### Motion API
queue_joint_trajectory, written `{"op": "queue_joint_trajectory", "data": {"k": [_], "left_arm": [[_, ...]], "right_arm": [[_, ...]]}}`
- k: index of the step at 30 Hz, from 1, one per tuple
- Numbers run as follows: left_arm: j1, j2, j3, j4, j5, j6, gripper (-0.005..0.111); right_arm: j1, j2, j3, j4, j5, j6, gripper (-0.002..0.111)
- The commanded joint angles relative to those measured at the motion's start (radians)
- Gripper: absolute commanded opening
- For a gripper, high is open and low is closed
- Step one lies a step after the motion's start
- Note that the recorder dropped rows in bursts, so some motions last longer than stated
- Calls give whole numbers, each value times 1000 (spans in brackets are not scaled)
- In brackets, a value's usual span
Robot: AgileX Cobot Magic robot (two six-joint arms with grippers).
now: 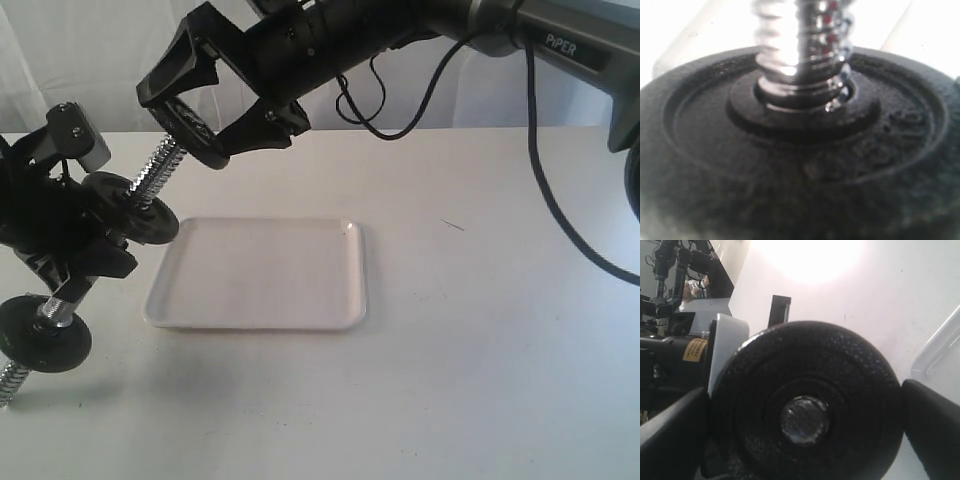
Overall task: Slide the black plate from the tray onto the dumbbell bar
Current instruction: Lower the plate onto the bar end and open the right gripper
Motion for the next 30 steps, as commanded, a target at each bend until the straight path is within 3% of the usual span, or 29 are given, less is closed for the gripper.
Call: {"op": "queue_joint_trajectory", "data": {"k": [1,11,14,15,17,18,20,30], "left_arm": [[-3,-54,-32,-147,16,34,0],[-3,-54,-32,-147,4,35,0],[-3,-54,-32,-147,4,38,0],[-3,-54,-32,-147,4,38,0],[-3,-54,-32,-147,4,38,0],[-3,-54,-32,-147,4,38,0],[-3,-54,-32,-147,4,38,0],[-3,-54,-32,-147,4,40,0]], "right_arm": [[33,-17,-10,-72,-11,32,0],[56,-17,-10,-79,-11,9,3],[56,-17,-10,-79,-11,-22,32],[56,-17,-10,-79,-11,-22,54],[56,-17,-10,-79,-11,-22,83],[56,-17,-10,-79,-11,-22,88],[56,-17,-10,-79,-11,-22,92],[56,-19,-10,-79,-11,-22,92]]}}
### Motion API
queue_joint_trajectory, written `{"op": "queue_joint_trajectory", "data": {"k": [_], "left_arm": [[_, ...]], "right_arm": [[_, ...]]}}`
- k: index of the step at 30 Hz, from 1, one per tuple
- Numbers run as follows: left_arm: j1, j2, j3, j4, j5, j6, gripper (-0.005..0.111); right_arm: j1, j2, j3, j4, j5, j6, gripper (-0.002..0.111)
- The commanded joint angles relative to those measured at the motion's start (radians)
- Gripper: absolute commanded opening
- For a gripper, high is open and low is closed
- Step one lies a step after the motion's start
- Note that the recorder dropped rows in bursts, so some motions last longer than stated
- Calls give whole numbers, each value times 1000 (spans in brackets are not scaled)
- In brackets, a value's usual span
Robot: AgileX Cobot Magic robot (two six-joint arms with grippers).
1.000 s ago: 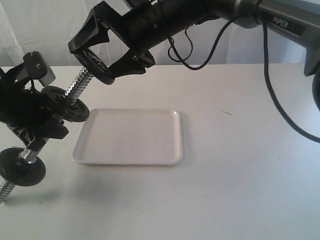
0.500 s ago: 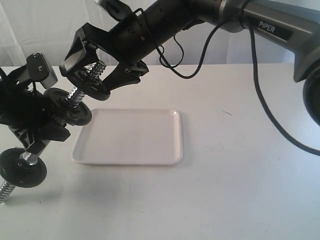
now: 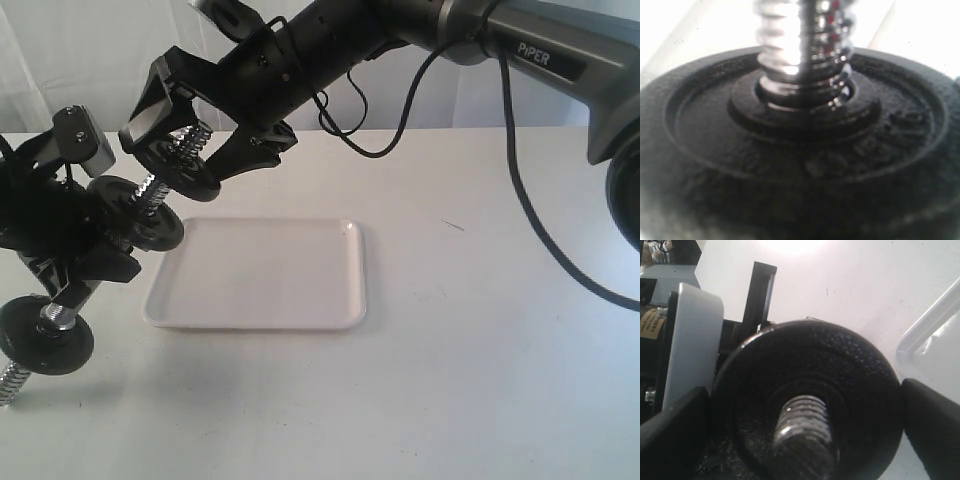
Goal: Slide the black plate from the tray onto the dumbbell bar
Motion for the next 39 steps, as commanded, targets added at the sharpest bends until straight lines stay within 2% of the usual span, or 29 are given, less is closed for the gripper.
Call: {"op": "queue_joint_trajectory", "data": {"k": [1,12,16,28,35,39], "left_arm": [[-1,-56,-32,-141,-17,4,0],[-1,-56,-32,-141,-17,11,0],[-1,-56,-32,-141,-17,11,0],[-1,-56,-32,-141,-15,10,0],[-1,-49,-32,-141,-17,10,0],[-1,-24,-32,-141,-82,-60,0]], "right_arm": [[-2,-19,-10,38,-11,-13,92],[-2,-19,-10,37,-11,-13,92],[-2,-19,-10,37,-11,-13,105],[-11,-21,-12,35,-11,-49,105],[-74,-56,-76,-1,-11,-47,105],[-121,-99,-113,-75,-11,-8,105]]}}
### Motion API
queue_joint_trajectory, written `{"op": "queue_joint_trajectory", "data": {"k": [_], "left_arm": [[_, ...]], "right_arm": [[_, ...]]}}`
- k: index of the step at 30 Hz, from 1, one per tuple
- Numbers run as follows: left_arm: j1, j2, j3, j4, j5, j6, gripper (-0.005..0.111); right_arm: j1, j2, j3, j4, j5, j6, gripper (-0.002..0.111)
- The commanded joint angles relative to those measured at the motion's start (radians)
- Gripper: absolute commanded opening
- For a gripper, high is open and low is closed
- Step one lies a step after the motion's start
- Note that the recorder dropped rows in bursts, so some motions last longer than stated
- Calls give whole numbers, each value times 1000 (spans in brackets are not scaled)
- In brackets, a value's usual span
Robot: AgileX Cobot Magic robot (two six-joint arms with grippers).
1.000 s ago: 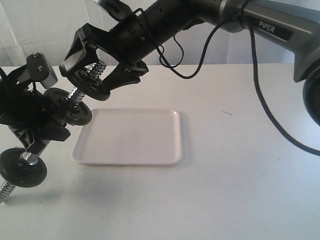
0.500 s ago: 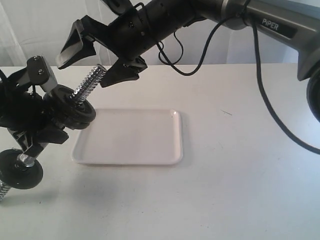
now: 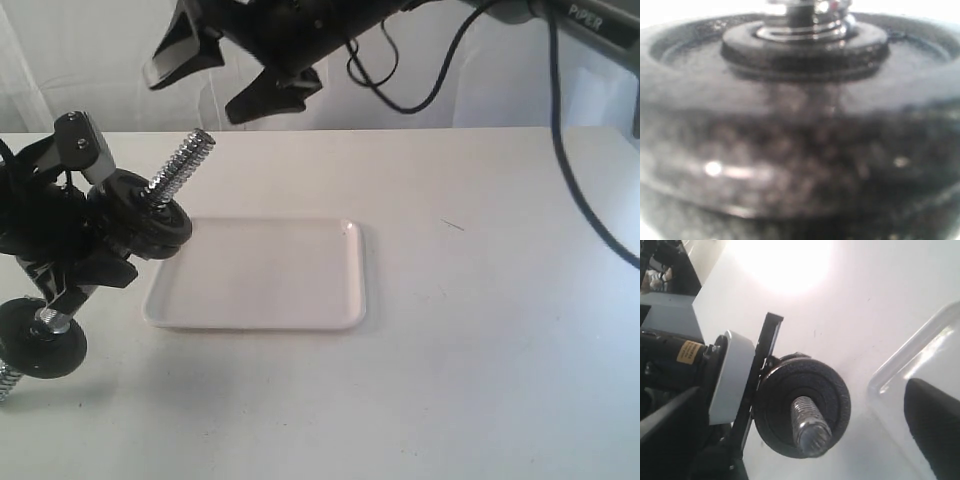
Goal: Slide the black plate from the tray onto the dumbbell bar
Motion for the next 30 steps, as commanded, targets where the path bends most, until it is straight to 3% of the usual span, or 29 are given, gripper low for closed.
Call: {"op": "queue_joint_trajectory", "data": {"k": [1,6,16,25,30], "left_arm": [[1,-21,-36,-160,-106,-88,0],[1,25,-36,-160,-231,-185,0],[1,127,-36,-175,-436,-340,0],[1,147,-36,-175,-463,-354,0],[1,144,-36,-175,-386,-324,0]], "right_arm": [[-50,-64,-38,-79,-1,38,105],[-57,-102,-36,-192,-1,77,105],[-57,-104,-36,-218,-1,77,105],[-57,-104,-36,-224,-1,77,105],[-57,-106,-36,-255,-1,75,105]]}}
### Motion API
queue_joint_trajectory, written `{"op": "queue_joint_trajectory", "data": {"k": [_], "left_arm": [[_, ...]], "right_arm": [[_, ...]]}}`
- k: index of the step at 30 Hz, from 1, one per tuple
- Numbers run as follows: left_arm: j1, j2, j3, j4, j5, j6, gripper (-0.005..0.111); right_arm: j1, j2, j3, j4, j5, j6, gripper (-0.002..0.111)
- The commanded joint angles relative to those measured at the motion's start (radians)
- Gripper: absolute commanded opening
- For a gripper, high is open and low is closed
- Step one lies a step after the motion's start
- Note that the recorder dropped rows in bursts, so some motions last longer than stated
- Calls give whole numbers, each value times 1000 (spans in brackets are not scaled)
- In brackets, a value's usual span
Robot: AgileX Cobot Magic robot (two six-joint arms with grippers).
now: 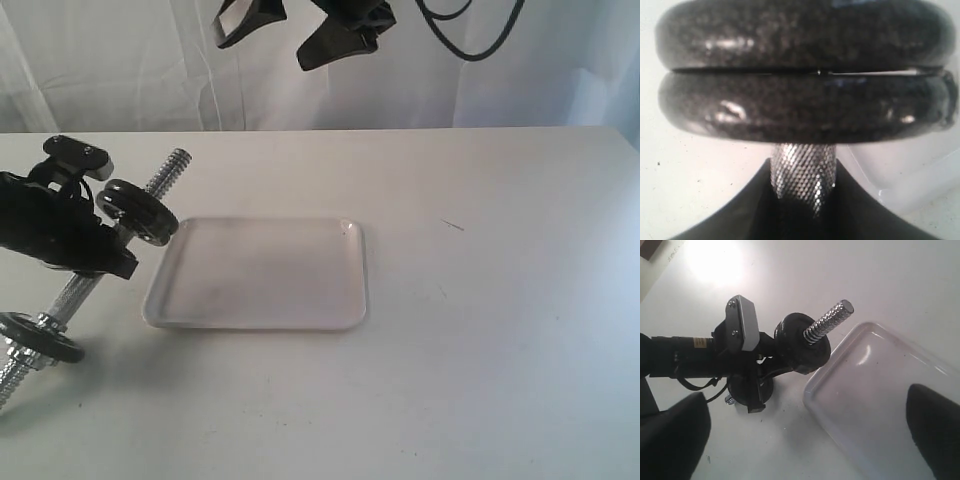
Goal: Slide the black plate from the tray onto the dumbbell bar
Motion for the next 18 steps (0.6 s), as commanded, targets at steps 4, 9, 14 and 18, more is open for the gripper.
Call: {"op": "queue_joint_trajectory", "data": {"k": [4,9,14,18], "left_arm": [[1,-69,-36,-143,115,185,0],[1,-71,-36,-364,280,516,0],[1,-71,-36,-577,466,765,0],[1,-69,-36,-571,547,805,0]], "right_arm": [[-3,-30,-4,-96,0,-3,105],[-3,-55,-4,-166,0,-3,105],[-3,-68,-4,-218,0,-3,105],[-3,-68,-4,-227,0,-7,105]]}}
